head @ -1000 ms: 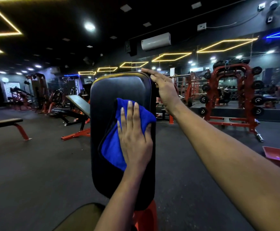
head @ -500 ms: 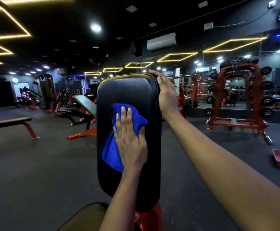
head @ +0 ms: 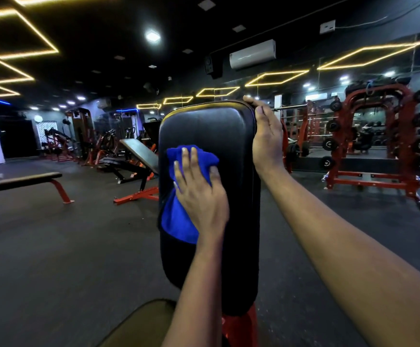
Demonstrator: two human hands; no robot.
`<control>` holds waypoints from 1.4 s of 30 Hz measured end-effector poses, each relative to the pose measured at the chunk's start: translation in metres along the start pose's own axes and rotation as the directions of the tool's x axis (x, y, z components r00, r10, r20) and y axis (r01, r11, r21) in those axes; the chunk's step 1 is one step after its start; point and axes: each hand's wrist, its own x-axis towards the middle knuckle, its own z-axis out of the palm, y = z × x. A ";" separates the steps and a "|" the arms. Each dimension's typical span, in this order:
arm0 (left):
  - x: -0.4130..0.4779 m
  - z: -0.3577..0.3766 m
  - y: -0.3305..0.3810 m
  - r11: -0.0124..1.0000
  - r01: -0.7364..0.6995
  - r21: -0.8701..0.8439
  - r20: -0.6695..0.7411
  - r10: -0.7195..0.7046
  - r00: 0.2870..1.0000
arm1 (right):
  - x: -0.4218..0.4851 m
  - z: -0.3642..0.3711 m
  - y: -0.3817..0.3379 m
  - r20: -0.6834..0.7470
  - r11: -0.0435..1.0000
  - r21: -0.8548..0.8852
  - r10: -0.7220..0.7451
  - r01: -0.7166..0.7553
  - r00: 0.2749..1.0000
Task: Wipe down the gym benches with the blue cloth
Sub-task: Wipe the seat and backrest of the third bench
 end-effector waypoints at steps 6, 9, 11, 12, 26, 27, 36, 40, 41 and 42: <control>0.066 -0.008 -0.038 0.999 -0.037 0.005 0.041 0.037 0.998 | 0.001 0.000 0.001 0.007 1.000 -0.016 -0.027 0.027 1.000; 0.097 -0.009 -0.047 0.990 0.115 -0.078 0.018 -0.114 0.993 | 0.000 0.001 0.000 -0.004 0.998 -0.040 -0.039 0.039 0.999; 0.089 -0.009 -0.044 0.987 0.136 -0.085 -0.005 -0.137 0.991 | -0.001 0.001 -0.001 -0.009 0.998 -0.054 -0.026 0.025 1.000; 0.078 -0.010 -0.040 0.992 0.105 -0.069 -0.025 -0.107 0.994 | -0.001 0.001 -0.001 -0.011 0.998 -0.060 -0.025 0.024 1.000; 0.031 -0.003 -0.027 0.995 -0.097 -0.015 0.005 0.097 0.995 | -0.021 0.003 -0.006 -0.064 0.987 -0.147 0.063 -0.072 0.996; 0.024 -0.007 -0.038 0.998 -0.055 -0.002 0.015 0.055 0.998 | -0.025 0.003 -0.004 -0.068 0.985 -0.142 0.089 -0.098 0.994; 0.017 -0.031 -0.082 0.987 0.161 0.013 0.039 -0.162 0.986 | -0.074 0.001 0.014 -0.220 0.938 -0.240 0.198 -0.250 0.955; 0.058 -0.023 -0.052 0.998 -0.062 -0.007 0.074 0.063 0.995 | -0.074 0.002 0.018 -0.267 0.933 -0.251 0.190 -0.259 0.945; 0.054 -0.019 -0.051 0.998 -0.064 0.023 0.071 0.062 0.996 | -0.073 0.001 0.019 -0.265 0.933 -0.246 0.195 -0.262 0.944; 0.042 -0.017 -0.057 0.998 -0.038 0.049 0.047 0.036 0.998 | -0.075 0.002 0.021 -0.261 0.933 -0.244 0.201 -0.266 0.944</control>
